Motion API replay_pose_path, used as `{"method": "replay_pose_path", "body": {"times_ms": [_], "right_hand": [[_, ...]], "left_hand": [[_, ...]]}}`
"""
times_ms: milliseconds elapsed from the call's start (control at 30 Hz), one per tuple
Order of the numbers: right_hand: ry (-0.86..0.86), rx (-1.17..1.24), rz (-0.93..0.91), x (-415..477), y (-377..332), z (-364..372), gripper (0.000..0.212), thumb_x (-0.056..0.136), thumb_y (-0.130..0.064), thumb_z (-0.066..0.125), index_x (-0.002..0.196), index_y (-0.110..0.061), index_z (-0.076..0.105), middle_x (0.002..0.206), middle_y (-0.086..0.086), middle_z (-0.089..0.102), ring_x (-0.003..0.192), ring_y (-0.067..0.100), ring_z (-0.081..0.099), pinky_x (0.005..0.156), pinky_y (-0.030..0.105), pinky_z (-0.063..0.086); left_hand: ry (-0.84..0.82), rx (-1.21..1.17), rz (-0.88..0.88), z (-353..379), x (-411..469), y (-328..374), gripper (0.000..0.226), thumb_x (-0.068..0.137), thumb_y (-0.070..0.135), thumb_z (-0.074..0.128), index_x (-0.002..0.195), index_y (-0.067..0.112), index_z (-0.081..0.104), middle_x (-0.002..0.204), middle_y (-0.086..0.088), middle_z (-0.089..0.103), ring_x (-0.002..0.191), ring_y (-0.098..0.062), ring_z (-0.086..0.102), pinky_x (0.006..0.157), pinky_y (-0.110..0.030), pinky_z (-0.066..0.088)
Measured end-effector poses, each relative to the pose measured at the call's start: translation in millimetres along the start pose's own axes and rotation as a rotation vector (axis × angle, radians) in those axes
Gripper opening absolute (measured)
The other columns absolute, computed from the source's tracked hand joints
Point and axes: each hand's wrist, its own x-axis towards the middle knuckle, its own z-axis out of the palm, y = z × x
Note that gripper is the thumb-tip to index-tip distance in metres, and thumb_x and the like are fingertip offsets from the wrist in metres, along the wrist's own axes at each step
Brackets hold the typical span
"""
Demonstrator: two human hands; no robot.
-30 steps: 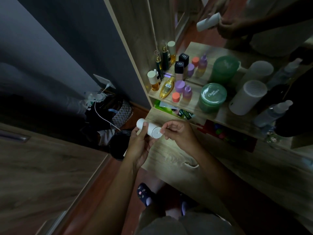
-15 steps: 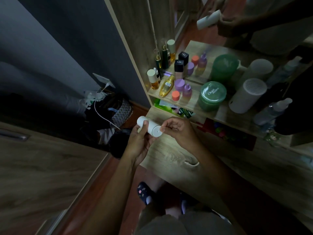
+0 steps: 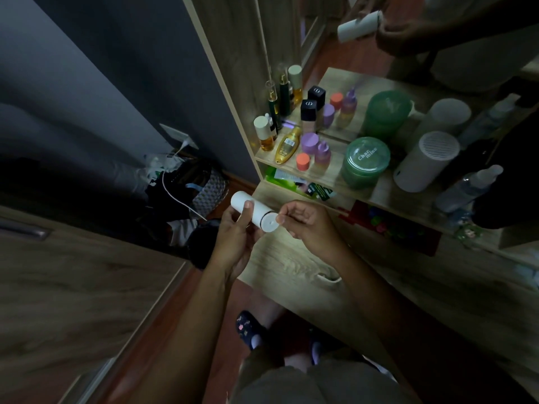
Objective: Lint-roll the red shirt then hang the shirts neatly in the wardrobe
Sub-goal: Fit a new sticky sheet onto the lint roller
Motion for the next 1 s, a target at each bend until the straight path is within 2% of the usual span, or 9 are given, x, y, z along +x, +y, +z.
{"method": "replay_pose_path", "body": {"times_ms": [100, 267, 367, 433, 600, 700, 800, 900, 1000], "right_hand": [[0.015, 0.010, 0.012, 0, -1, 2, 0.005, 0.089, -0.005, 0.071, 0.088, -0.005, 0.066, 0.066, -0.003, 0.061, 0.053, 0.003, 0.047, 0.051, 0.017, 0.036], [0.062, -0.047, -0.011, 2, -1, 3, 0.010, 0.085, -0.006, 0.076, 0.083, -0.010, 0.066, 0.070, -0.003, 0.068, 0.059, 0.000, 0.056, 0.054, 0.013, 0.041], [0.116, -0.125, -0.061, -1, 4, 5, 0.016, 0.081, -0.016, 0.081, 0.081, -0.015, 0.064, 0.080, 0.015, 0.070, 0.072, 0.011, 0.062, 0.065, 0.023, 0.049], [0.143, -0.158, -0.086, -4, 8, 6, 0.019, 0.079, -0.019, 0.082, 0.081, -0.015, 0.063, 0.082, 0.019, 0.068, 0.072, 0.014, 0.060, 0.068, 0.029, 0.050], [0.134, -0.218, -0.083, -5, 14, 4, 0.017, 0.080, -0.018, 0.081, 0.082, -0.015, 0.064, 0.077, 0.009, 0.067, 0.071, 0.012, 0.058, 0.067, 0.025, 0.049], [0.124, -0.234, -0.057, -7, 20, 1, 0.017, 0.080, -0.017, 0.081, 0.080, -0.019, 0.064, 0.076, -0.001, 0.066, 0.071, 0.010, 0.057, 0.067, 0.021, 0.048], [0.173, -0.292, -0.018, -9, 31, -6, 0.017, 0.081, -0.018, 0.080, 0.080, -0.020, 0.063, 0.075, -0.004, 0.064, 0.067, 0.006, 0.056, 0.064, 0.018, 0.047], [0.251, -0.440, 0.095, -11, 55, -21, 0.014, 0.086, -0.019, 0.075, 0.084, -0.017, 0.061, 0.075, -0.006, 0.062, 0.064, 0.002, 0.054, 0.061, 0.017, 0.045], [0.356, -0.667, 0.163, -18, 81, -43, 0.012, 0.090, -0.020, 0.070, 0.095, -0.013, 0.063, 0.084, -0.002, 0.063, 0.075, 0.009, 0.059, 0.064, 0.020, 0.047]], "left_hand": [[-0.002, -0.016, -0.013, 3, -3, -1, 0.059, 0.092, 0.033, 0.065, 0.138, 0.002, 0.045, 0.117, -0.018, 0.065, 0.099, -0.024, 0.070, 0.096, -0.046, 0.056], [0.005, -0.034, -0.027, 5, -8, 1, 0.054, 0.097, 0.031, 0.061, 0.139, 0.002, 0.044, 0.125, -0.023, 0.061, 0.100, -0.024, 0.070, 0.086, -0.039, 0.061], [-0.001, -0.052, -0.045, 6, -13, 0, 0.053, 0.098, 0.030, 0.061, 0.140, 0.005, 0.042, 0.136, -0.026, 0.057, 0.101, -0.027, 0.071, 0.083, -0.041, 0.062], [-0.009, -0.051, -0.045, 7, -18, 1, 0.052, 0.098, 0.030, 0.061, 0.142, 0.009, 0.040, 0.135, -0.024, 0.056, 0.097, -0.026, 0.073, 0.078, -0.044, 0.062], [-0.049, -0.008, -0.010, 7, -20, 7, 0.048, 0.100, 0.022, 0.059, 0.144, 0.021, 0.038, 0.128, -0.015, 0.056, 0.090, -0.030, 0.075, 0.074, -0.045, 0.063], [-0.060, 0.028, 0.036, 7, -20, 8, 0.054, 0.097, 0.017, 0.063, 0.144, 0.029, 0.040, 0.129, -0.010, 0.057, 0.100, -0.034, 0.072, 0.084, -0.051, 0.059], [-0.009, 0.085, 0.090, 7, -21, 6, 0.059, 0.096, 0.015, 0.064, 0.146, 0.032, 0.038, 0.128, -0.005, 0.057, 0.108, -0.035, 0.068, 0.079, -0.048, 0.062], [0.002, 0.099, 0.092, 8, -21, 3, 0.059, 0.096, 0.015, 0.065, 0.143, 0.037, 0.038, 0.133, -0.009, 0.054, 0.116, -0.041, 0.063, 0.076, -0.046, 0.061], [0.002, 0.111, 0.087, 10, -22, -2, 0.060, 0.096, 0.015, 0.065, 0.145, 0.036, 0.037, 0.129, -0.008, 0.054, 0.110, -0.036, 0.064, 0.072, -0.041, 0.060]]}}
